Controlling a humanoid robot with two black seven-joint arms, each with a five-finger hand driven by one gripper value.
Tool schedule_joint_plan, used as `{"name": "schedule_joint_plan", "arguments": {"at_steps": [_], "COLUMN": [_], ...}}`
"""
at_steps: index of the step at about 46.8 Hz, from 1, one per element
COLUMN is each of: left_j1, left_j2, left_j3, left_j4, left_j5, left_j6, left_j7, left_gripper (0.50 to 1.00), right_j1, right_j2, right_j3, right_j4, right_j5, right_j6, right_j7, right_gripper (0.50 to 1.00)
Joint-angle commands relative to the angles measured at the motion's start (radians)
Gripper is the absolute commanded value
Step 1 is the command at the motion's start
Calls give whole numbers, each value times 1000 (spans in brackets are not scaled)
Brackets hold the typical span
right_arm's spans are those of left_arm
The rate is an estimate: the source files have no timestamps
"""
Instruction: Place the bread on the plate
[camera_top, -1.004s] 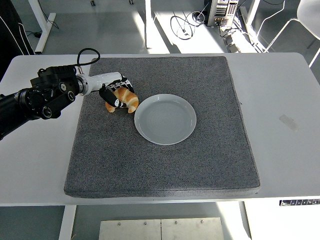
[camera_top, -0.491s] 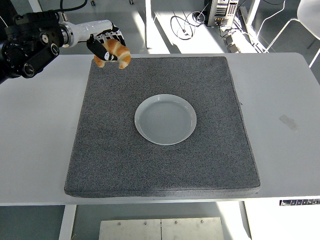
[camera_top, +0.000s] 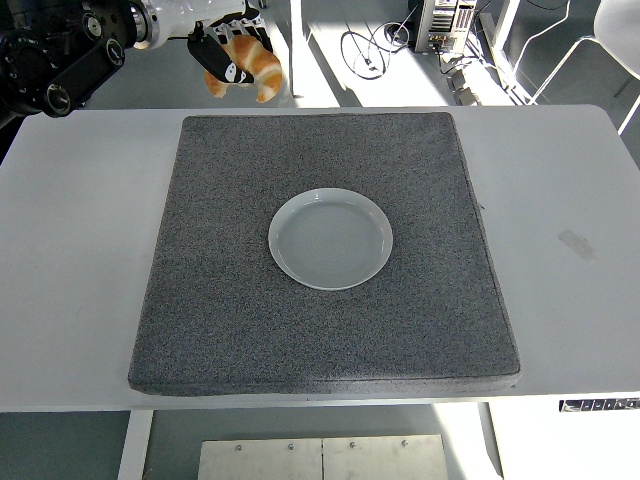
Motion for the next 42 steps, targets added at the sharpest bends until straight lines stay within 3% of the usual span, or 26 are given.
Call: {"name": "schedule_joint_plan", "arguments": {"at_steps": [1, 16, 42], "left_j1": [-14, -49, -40], "left_j2": [-29, -154, -154], "left_j3": [16, 26, 52], "left_j4": [0, -2, -8], "left_j5": [0, 0, 6], "left_j6": [-3, -29, -36], "left_j7": [-16, -56, -146], "left_gripper": [500, 500, 500], "right_j1": [-1, 9, 9], "right_j2": [0, 0, 0], "right_j3": [0, 1, 1], "right_j4": [1, 8, 1], "right_j5": [0, 0, 0], "right_j6": [0, 0, 0], "right_j7": [0, 0, 0], "right_gripper": [1000, 1000, 1000]}}
